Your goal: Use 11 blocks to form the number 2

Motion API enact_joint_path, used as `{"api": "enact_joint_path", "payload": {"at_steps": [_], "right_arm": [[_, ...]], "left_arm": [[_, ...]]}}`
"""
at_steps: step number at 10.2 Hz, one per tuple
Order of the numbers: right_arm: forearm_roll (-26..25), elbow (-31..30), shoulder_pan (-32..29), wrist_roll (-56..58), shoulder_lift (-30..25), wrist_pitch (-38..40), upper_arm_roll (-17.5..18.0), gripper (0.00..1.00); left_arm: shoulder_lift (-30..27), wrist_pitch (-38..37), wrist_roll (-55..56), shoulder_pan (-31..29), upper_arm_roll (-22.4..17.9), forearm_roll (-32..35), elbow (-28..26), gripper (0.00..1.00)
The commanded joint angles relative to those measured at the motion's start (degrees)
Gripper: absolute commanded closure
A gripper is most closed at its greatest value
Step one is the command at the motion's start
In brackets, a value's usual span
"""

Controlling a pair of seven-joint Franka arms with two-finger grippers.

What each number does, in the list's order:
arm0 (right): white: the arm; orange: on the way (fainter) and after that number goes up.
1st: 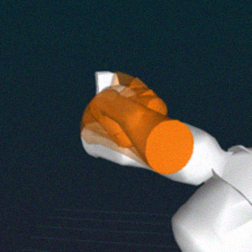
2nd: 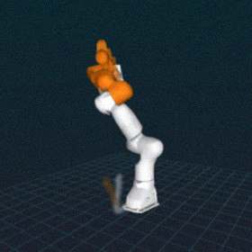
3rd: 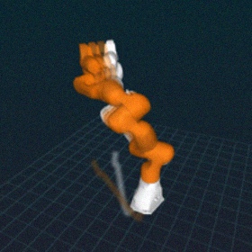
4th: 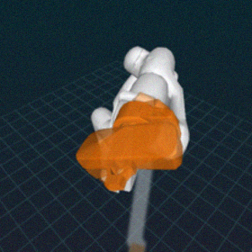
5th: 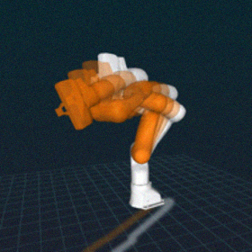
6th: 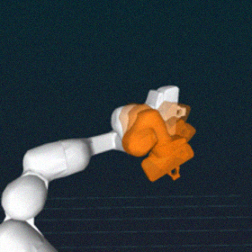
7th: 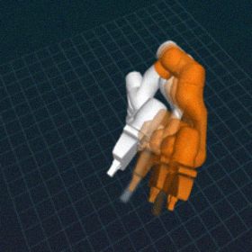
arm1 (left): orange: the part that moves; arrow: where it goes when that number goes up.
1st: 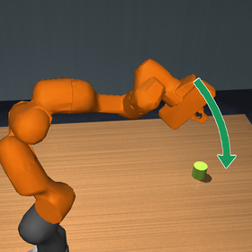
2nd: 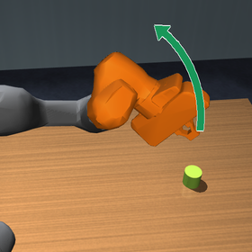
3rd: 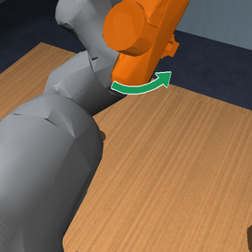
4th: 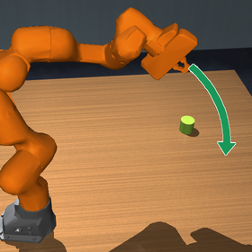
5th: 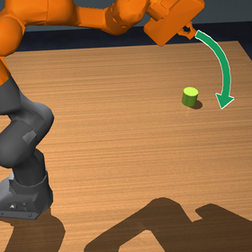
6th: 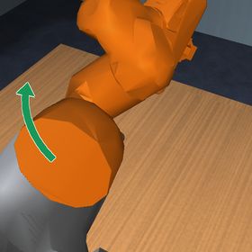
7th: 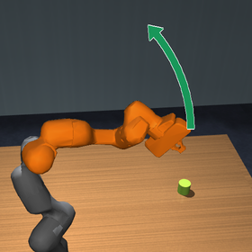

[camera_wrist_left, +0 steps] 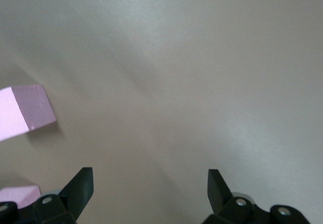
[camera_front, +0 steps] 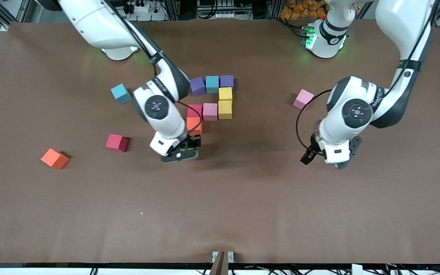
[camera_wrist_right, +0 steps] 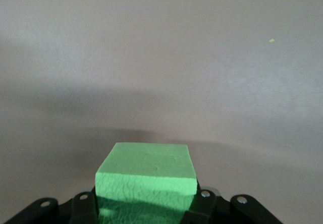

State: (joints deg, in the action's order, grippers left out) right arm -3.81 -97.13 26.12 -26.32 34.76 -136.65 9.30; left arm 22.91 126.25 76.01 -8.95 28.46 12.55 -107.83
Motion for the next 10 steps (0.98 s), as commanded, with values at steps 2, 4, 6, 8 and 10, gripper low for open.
{"api": "enact_joint_path", "payload": {"at_steps": [2, 4, 6, 8, 10], "right_arm": [[-1.28, 1.33, 1.29, -0.57, 4.26, -0.98, -0.95, 0.52], [-1.11, 1.33, 1.92, -0.49, 4.53, -0.98, -0.95, 0.53], [-0.59, 1.33, 2.18, -1.01, 4.88, -1.51, -0.86, 0.54], [-0.58, 0.98, 2.09, -1.01, 4.80, -1.16, -0.77, 0.54], [-0.58, 0.46, 2.18, -1.01, 4.53, -0.90, -0.68, 0.54]], "left_arm": [[-2.87, 3.65, -14.51, -6.86, 1.16, -0.42, -8.00, 0.00], [-2.87, 3.65, -24.02, -9.41, 1.24, -0.42, -9.67, 0.00], [-2.87, 3.65, -38.13, -11.52, 1.33, -0.42, -12.04, 0.00], [-3.13, 3.56, -48.11, -12.32, 1.42, -0.42, -13.54, 0.00], [-3.30, 3.56, -57.94, -12.50, 1.42, -0.42, -15.21, 0.00]]}}
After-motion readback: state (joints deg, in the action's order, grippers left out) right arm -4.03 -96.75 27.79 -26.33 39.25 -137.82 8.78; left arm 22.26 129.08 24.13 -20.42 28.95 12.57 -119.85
